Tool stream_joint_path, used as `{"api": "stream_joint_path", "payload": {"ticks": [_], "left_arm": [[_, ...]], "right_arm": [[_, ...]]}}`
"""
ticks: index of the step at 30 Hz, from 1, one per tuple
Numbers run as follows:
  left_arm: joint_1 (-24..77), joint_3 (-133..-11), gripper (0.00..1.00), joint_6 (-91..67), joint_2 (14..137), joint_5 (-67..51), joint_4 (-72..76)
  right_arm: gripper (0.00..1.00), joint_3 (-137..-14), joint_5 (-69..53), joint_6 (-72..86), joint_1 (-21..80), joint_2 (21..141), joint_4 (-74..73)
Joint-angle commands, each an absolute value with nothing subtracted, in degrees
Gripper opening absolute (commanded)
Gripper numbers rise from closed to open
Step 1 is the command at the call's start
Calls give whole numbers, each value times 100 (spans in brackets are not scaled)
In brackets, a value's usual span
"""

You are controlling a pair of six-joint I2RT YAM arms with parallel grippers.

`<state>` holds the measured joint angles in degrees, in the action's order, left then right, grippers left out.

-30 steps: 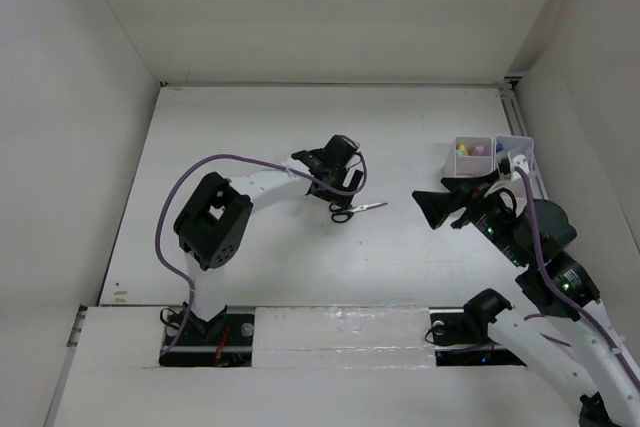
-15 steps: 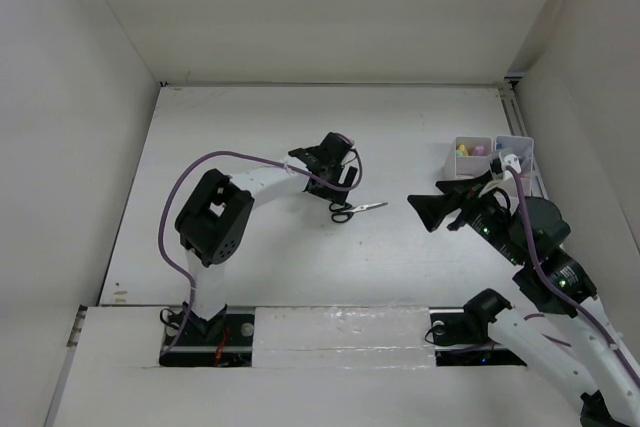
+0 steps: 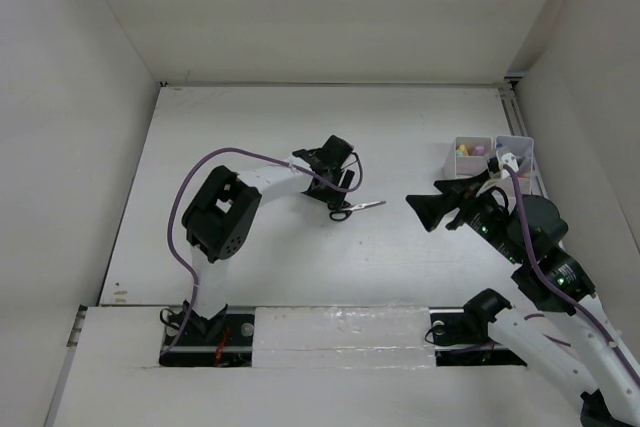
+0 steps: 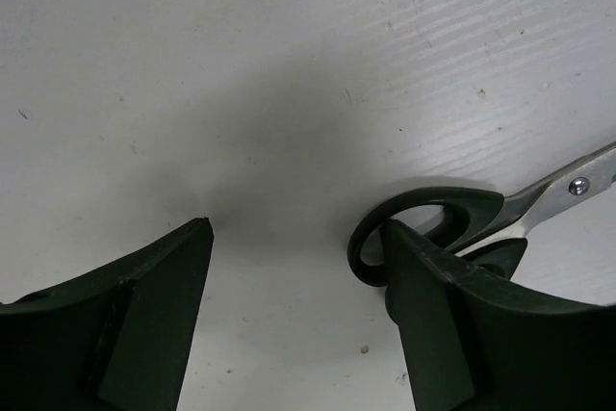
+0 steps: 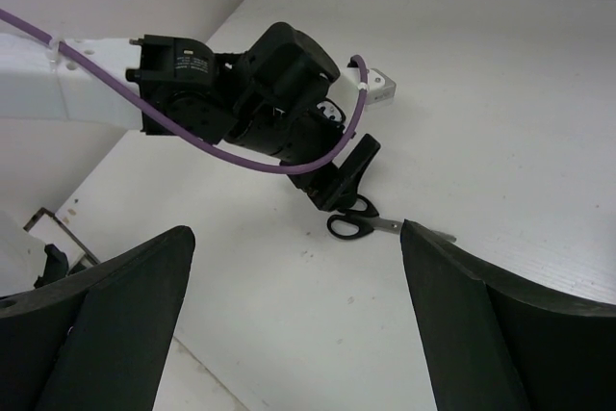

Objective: Sort the stationery into containers
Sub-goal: Pick up the scissors from the center of the board.

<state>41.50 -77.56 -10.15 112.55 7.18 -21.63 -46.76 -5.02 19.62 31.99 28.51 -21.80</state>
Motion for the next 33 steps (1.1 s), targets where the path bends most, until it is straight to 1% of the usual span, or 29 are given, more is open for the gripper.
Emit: {"api": "stream_joint_path", "payload": {"ticks": [1, 2, 3, 5, 7, 11, 12, 13, 17, 21, 24, 25, 26, 30, 33], "left_arm": [[4148, -7831, 67, -993, 11268, 852, -2426], [4148, -7831, 64, -993, 11268, 905, -2478], [4148, -7831, 53, -1045, 11268, 905, -2479], [4201, -7831, 44, -1046, 11320, 1045, -2549], [4201, -7778, 37, -1046, 11373, 1046, -2602], [4315, -7778, 21, -1046, 11583, 959, -2602], [4368, -7778, 7, -1046, 11671, 871, -2602], [4368, -7778, 0, -1046, 11724, 818, -2602], [4368, -7893, 0, -1046, 11830, 650, -2654], [4368, -7954, 0, -1264, 11260, 842, -2576], [4368, -7779, 0, -1388, 10426, 844, -2058], [4368, -7665, 0, -1441, 9937, 774, -1865], [4368, -7429, 0, -1494, 9723, 652, -1507], [4368, -7216, 0, -1678, 8975, 264, -1151], [4499, -7216, 0, -1801, 8579, 211, -1030]], "right_arm": [[94, -4746, -528, 1872, 3252, 2804, -1881], [94, -4746, -527, 1872, 3252, 2804, -1881], [94, -4746, -527, 1872, 3252, 2804, -1881], [94, -4746, -527, 1872, 3252, 2804, -1881], [94, -4746, -527, 1872, 3252, 2804, -1881], [94, -4746, -588, 1872, 3252, 2804, -1776], [94, -4746, -589, 1872, 3252, 2804, -1775], [94, -4798, -589, 1872, 3252, 2804, -1775], [94, -4799, -519, 1872, 3252, 2856, -1775], [94, -4799, -1, 2222, 3252, 2962, -1915], [94, -4632, 289, 2424, 3252, 2892, -1750], [94, -4571, 342, 2426, 3252, 2892, -1584], [94, -4518, 395, 2521, 3252, 2822, -1504], [94, -4333, 519, 2724, 3252, 2698, -1073], [94, -4035, 221, 2873, 3252, 2566, -582]]}}
